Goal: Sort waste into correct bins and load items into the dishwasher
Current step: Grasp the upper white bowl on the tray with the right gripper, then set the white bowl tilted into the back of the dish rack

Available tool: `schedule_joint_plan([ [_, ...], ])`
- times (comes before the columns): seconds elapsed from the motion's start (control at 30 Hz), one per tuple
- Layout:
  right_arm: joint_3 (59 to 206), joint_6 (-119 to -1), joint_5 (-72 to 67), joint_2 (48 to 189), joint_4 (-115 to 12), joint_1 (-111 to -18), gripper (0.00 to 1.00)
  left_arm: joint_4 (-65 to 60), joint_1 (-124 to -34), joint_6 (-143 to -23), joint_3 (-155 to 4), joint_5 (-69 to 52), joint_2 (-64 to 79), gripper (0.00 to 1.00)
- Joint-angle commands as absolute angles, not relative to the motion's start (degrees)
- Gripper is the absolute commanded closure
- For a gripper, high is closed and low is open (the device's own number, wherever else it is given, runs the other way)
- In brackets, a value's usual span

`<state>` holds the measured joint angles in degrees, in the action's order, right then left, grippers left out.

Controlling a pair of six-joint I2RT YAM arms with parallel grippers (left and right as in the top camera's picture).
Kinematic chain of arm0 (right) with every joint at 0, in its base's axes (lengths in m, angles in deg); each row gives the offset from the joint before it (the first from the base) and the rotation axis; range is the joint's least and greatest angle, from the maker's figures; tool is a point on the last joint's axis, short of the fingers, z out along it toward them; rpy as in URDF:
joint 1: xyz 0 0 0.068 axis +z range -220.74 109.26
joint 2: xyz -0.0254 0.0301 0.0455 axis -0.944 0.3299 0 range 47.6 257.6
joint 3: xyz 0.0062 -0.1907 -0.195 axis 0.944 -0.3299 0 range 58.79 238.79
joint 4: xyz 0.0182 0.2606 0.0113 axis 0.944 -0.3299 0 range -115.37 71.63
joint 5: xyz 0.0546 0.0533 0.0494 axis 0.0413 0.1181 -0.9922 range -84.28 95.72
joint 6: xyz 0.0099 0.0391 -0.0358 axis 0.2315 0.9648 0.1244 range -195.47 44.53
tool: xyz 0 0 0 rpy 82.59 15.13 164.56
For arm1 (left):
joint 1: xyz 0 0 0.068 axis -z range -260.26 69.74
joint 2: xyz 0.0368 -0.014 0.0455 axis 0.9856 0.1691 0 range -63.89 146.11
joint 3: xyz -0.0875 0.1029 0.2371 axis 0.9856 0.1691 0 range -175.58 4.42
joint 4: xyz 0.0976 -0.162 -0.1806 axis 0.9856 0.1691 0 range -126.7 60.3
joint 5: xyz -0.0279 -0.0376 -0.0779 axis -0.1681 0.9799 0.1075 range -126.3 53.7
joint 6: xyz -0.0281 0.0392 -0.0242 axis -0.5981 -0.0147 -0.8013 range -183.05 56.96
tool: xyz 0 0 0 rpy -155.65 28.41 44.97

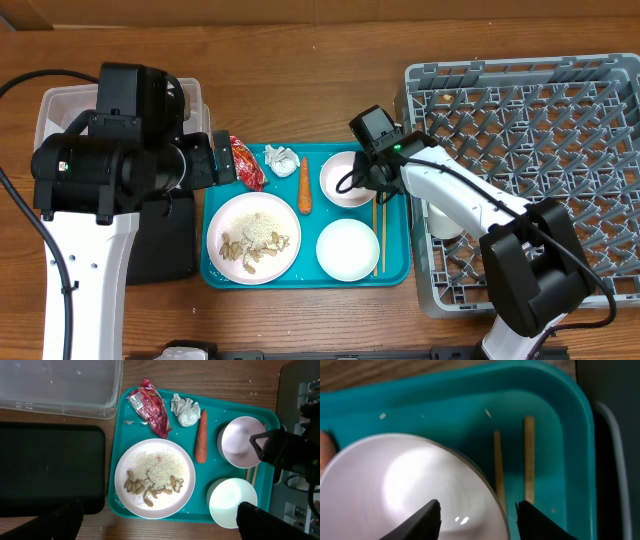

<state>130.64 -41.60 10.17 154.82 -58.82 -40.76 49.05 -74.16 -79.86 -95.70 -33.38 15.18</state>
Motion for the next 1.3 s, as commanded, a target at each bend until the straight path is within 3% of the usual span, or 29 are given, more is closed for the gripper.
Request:
schedule_joint_plan([
  [0.0, 129.1, -40.6, 10.8, 155.1, -57.6, -40.9, 0.50, 49.0, -74.5, -80.2, -96.0, -34.0, 14.8, 0.00],
  [0.13, 128.0, -39.6, 10.9, 155.1, -57.3, -40.9, 0.63, 48.9, -74.5, -80.2, -96.0, -33.9, 14.8, 0.00],
  [0.23, 128.1, -39.6, 10.8, 155.0, -57.6, -40.9, 0.96, 48.9, -74.5, -80.2, -96.0, -33.9, 14.8, 0.00],
  [0.7, 139.9, -40.9, 15.0, 141.3, -71.5, -40.8, 0.96, 48.4, -74.5, -80.2, -96.0, -33.9, 14.8, 0.00],
  [0.8, 141.1, -40.9, 24.5, 135.2, -75.6, -41.2, 0.96, 48.4, -74.5, -80.2, -96.0, -33.9, 14.8, 0.00],
  [1.07, 141.0, -34.6, 65.8, 126.8, -90.5, -43.3, 0.96, 48.4, -74.5, -80.2, -96.0, -33.9, 14.8, 0.00],
  [1.27, 138.7, -34.7, 71.0, 129.9, -89.7, -48.7, 0.96, 48.4, -74.5, -80.2, -96.0, -33.9, 14.8, 0.00],
])
